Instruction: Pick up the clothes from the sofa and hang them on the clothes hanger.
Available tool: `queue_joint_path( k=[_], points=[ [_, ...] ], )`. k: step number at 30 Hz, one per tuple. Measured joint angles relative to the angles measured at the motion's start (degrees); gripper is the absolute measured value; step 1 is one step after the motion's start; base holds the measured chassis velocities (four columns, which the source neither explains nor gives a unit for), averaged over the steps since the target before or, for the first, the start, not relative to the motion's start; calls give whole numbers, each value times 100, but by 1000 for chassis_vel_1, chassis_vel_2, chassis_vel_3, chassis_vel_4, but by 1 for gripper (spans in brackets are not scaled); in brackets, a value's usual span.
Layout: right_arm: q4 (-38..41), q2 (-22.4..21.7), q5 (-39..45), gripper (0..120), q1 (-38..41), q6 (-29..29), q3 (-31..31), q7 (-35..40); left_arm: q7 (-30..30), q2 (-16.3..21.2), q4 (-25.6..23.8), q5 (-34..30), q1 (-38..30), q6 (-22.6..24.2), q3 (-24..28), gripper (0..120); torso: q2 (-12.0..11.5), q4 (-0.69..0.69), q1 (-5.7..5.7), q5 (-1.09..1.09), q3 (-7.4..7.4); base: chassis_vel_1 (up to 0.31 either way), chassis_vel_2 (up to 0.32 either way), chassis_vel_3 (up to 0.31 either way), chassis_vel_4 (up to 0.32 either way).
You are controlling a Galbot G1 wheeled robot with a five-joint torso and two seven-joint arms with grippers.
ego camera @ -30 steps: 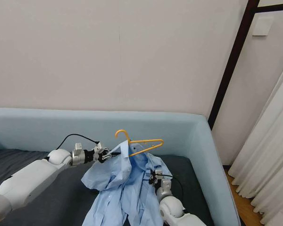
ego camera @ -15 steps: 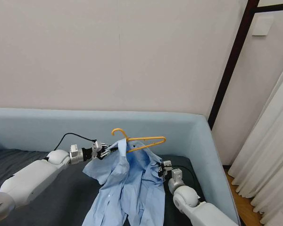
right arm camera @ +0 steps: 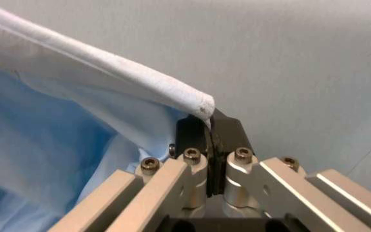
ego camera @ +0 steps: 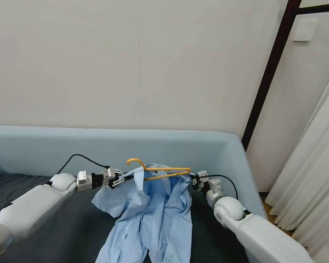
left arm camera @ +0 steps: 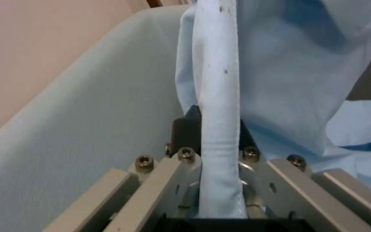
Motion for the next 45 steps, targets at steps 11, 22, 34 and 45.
queue_joint_path(
  k=[11, 22, 34, 45],
  points=[
    [855, -596, -175, 0, 243, -68, -67, -58, -145, 60, -42, 478, -4, 428, -166, 1, 0, 0, 0, 0, 0, 0, 0, 0, 0],
    [1863, -1061, -137, 0, 118, -263, 39, 31, -320, 221, -265, 192, 46, 757, -212, 1, 1, -1, 0, -1, 0, 0, 0, 0, 0],
    [3169, -1144, 1326, 0, 404, -964, -8, 954, -730, 129, -780, -341, -317, 1494, 199, 1, 1, -1, 0, -1, -1, 0, 0, 0, 0],
    [3567, -1158, 357, 0, 488, -824, -396, 547, -522, 20, -1053, -741, -987, 1938, 850, 1, 1, 0, 0, -1, 0, 0, 0, 0, 0]
  ],
)
